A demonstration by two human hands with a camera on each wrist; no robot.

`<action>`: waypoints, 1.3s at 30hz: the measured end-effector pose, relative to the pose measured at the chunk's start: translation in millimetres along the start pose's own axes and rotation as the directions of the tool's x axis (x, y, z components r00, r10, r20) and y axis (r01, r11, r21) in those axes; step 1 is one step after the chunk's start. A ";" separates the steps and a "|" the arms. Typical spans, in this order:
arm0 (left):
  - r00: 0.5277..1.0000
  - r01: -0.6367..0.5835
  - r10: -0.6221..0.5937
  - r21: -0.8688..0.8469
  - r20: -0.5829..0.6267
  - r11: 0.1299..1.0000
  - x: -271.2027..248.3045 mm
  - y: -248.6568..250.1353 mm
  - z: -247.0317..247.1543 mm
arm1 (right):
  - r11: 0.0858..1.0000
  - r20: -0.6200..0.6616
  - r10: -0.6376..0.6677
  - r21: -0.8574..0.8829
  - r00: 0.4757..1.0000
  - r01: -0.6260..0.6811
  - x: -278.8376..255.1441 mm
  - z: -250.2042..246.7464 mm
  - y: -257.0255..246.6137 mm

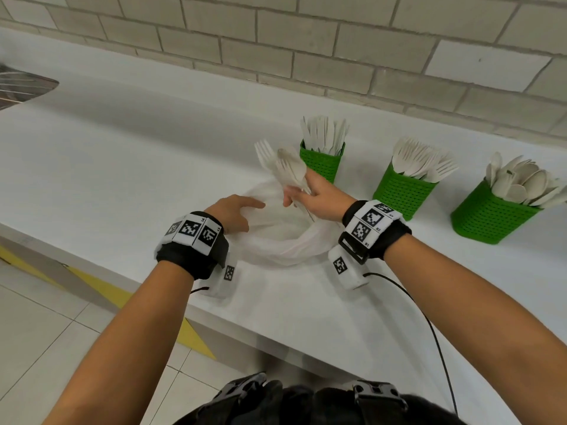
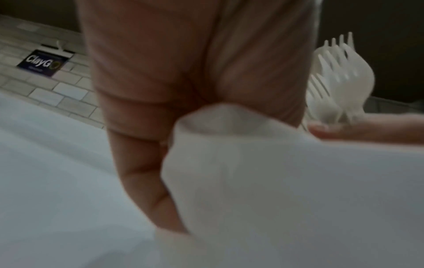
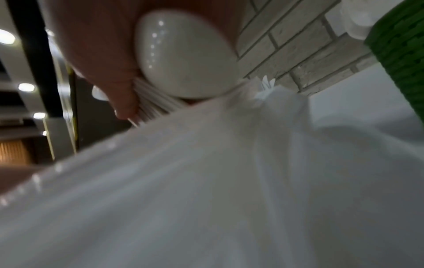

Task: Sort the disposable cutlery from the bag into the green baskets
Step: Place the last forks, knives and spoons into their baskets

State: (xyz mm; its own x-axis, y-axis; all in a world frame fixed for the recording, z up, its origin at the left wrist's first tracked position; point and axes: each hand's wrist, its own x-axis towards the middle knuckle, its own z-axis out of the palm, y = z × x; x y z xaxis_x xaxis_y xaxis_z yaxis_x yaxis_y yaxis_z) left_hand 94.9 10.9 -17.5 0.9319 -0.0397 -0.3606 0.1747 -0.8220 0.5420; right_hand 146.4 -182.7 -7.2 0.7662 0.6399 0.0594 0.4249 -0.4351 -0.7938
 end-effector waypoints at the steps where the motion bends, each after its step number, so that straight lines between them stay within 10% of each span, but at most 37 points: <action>1: 1.000 0.001 -0.001 -0.002 -0.010 1.000 0.4 0.8 0.5 | 0.998 -0.036 -0.022 0.064 0.999 0.025 0.0 -1.9 -4.6; 5: 0.982 -0.036 0.041 0.034 -0.185 0.999 -9.9 16.7 -2.0 | 0.924 -0.124 0.061 0.383 0.990 -0.009 3.7 -7.0 -14.6; 9: 0.772 -0.382 0.313 -0.011 -0.554 0.924 -23.5 36.8 -6.8 | 0.832 -0.132 0.163 0.551 0.978 -0.065 5.8 -13.5 -17.2; 13: 0.899 -0.357 0.251 -0.268 -0.359 0.895 -28.4 59.0 -3.2 | 0.708 -0.160 0.217 0.705 0.963 -0.043 4.1 -21.9 -25.8; 19: 0.961 -0.260 0.270 -0.545 -0.063 0.797 -22.2 82.0 -4.4 | 0.536 -0.182 0.190 0.843 0.965 0.053 0.7 -25.6 -47.1; 27: 0.947 -0.153 0.311 -0.729 0.086 0.667 -26.9 85.3 -6.5 | 0.780 -0.214 0.133 0.625 0.968 0.031 -3.2 -10.5 -55.9; 39: 0.983 -0.181 0.141 -0.721 -0.115 0.669 -18.6 81.6 2.0 | 0.878 -0.101 0.230 0.450 0.968 -0.162 3.3 -4.0 -50.2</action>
State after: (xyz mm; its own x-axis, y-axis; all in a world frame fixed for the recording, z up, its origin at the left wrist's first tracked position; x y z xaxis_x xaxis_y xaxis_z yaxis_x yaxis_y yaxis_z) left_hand 91.3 -56.6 32.0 0.9776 -0.0898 -0.1904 0.1776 -0.1337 0.9750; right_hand 129.5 -161.4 35.2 0.8880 0.4555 -0.0639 0.0321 -0.2001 -0.9792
